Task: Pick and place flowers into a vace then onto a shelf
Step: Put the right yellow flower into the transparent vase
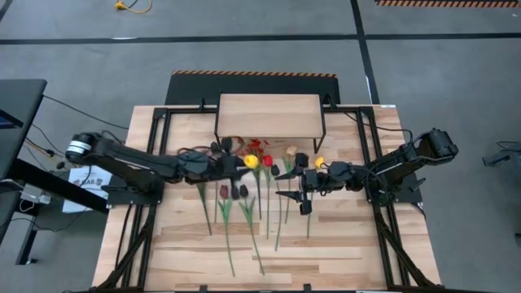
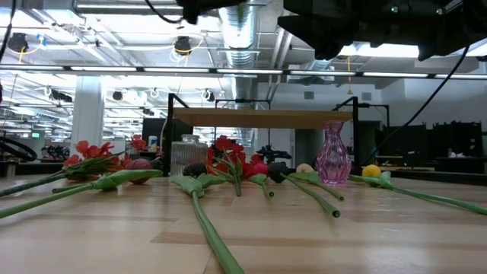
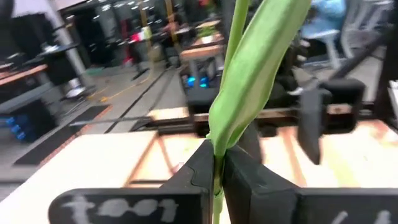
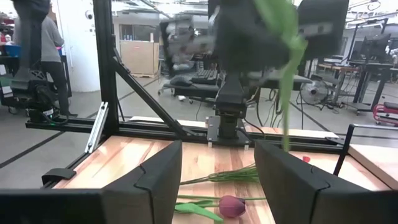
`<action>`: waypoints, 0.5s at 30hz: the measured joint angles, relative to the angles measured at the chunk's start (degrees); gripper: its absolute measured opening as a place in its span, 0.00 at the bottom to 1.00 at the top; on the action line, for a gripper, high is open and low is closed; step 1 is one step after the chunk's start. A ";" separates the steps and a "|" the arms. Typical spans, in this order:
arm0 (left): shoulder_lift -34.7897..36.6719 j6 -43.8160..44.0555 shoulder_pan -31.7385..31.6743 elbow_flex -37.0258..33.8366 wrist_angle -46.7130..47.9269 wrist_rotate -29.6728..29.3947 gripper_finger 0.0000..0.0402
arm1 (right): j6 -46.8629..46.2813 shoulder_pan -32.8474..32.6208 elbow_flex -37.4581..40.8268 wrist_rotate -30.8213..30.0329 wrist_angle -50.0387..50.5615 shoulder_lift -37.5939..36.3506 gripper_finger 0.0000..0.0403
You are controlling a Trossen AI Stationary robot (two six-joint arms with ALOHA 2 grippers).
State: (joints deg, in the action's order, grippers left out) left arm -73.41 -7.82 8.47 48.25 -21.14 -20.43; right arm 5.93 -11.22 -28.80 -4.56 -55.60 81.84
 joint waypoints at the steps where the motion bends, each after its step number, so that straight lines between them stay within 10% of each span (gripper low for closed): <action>1: 1.48 0.36 0.00 0.00 1.14 -0.67 0.01 | 0.00 0.00 0.00 0.00 -0.04 0.00 0.49; 15: 15.82 8.74 0.02 0.00 23.50 -11.75 0.01 | -0.01 0.00 0.00 0.02 0.92 0.00 0.45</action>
State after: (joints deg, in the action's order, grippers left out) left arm -57.60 0.91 8.49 48.25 2.36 -32.17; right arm 5.91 -11.22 -28.80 -4.54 -54.68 81.84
